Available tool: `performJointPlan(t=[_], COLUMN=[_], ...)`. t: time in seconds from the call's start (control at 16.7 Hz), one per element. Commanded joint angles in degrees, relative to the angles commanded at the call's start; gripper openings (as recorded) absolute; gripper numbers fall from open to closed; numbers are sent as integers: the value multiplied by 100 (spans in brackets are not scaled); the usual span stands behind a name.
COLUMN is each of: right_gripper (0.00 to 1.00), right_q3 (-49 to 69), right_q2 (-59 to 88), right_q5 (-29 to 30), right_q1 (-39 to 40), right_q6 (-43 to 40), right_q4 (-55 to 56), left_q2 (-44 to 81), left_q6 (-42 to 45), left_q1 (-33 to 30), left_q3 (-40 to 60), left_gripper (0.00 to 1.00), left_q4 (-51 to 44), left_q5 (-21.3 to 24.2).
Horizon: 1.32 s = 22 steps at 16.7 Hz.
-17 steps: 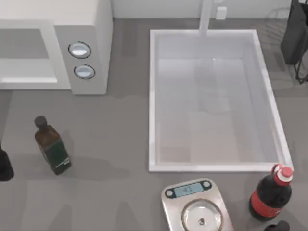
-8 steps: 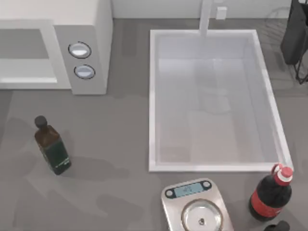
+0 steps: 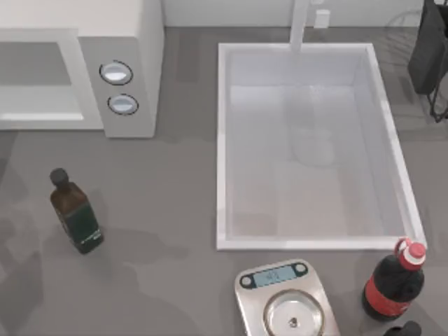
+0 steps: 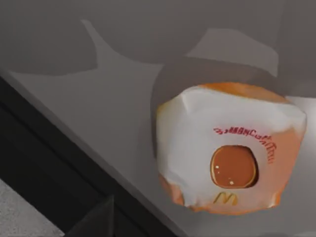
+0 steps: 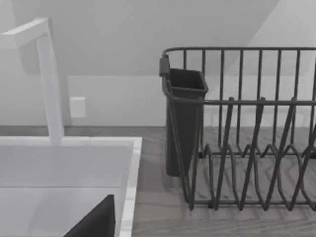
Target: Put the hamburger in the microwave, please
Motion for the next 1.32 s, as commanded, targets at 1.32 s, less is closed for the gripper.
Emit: performJointPlan(t=[1.32], right_gripper=[100], right_q3=[0], right_q2=[0], right_q5=[0], right_q1=[0], right_q6=[0], right_q4=[0], left_q2=[1945], left_q6=[882], left_q1=[271], left_q3=[-69], left_gripper=[100], left_q4=[1173], left_q5=[49])
